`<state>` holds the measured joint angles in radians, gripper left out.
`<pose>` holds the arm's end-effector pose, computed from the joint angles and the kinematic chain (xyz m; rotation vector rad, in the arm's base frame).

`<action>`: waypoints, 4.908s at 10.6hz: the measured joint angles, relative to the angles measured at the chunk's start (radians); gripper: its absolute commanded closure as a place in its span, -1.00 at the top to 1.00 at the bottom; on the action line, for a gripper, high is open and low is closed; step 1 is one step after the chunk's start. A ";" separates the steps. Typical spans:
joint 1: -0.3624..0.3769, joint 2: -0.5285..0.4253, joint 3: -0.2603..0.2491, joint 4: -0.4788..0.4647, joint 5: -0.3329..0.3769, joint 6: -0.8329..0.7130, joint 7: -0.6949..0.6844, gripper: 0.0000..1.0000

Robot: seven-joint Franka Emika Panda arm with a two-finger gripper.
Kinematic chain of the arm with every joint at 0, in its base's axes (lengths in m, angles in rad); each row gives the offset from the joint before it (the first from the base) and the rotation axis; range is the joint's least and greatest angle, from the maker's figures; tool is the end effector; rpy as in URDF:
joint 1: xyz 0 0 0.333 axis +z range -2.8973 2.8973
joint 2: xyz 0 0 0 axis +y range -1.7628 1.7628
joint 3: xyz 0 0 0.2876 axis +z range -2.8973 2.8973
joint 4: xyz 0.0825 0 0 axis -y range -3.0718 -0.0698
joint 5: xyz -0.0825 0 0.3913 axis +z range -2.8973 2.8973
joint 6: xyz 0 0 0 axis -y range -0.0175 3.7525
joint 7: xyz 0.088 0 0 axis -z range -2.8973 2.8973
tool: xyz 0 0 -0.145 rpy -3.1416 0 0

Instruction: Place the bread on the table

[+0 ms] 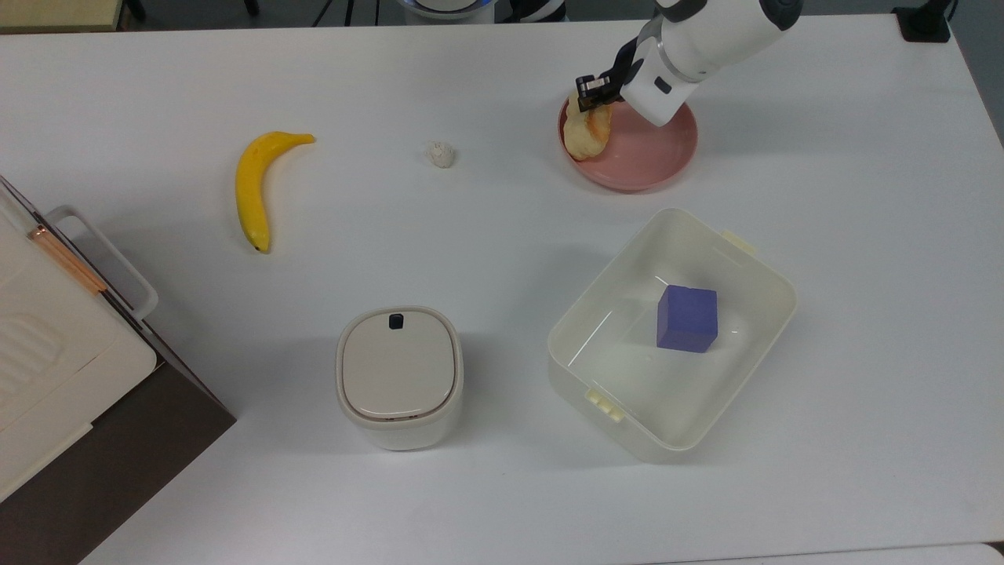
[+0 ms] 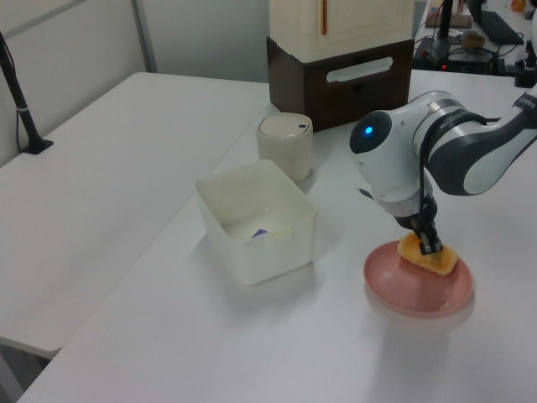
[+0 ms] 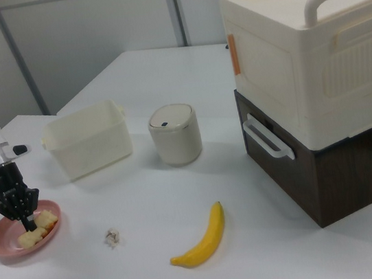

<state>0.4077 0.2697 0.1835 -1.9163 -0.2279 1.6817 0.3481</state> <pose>0.4590 0.2714 0.2640 2.6862 0.4502 -0.5112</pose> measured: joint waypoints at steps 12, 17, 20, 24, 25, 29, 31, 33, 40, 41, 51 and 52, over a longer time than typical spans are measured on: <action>-0.242 -0.016 -0.008 0.162 -0.014 0.006 -0.068 -1.00; -0.298 0.043 -0.016 0.212 -0.030 0.019 -0.067 1.00; -0.317 0.048 -0.040 0.212 -0.030 0.019 -0.063 1.00; -0.340 0.048 -0.042 0.234 -0.030 0.019 -0.045 1.00; -0.362 0.041 -0.044 0.264 -0.030 0.019 -0.043 1.00; -0.414 -0.077 -0.155 0.383 0.111 -0.023 -0.049 1.00; -0.416 -0.134 -0.196 0.418 0.148 -0.064 -0.050 1.00; -0.416 -0.169 -0.212 0.426 0.163 -0.069 -0.050 1.00; -0.421 -0.264 -0.330 0.466 0.233 -0.174 -0.246 1.00; -0.422 -0.279 -0.335 0.466 0.246 -0.179 -0.244 1.00; -0.420 -0.293 -0.331 0.431 0.259 -0.196 -0.243 1.00; -0.419 -0.293 -0.331 0.432 0.260 -0.196 -0.243 1.00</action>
<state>-0.0117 -0.0231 -0.1471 -1.4847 0.0320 1.4859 0.1049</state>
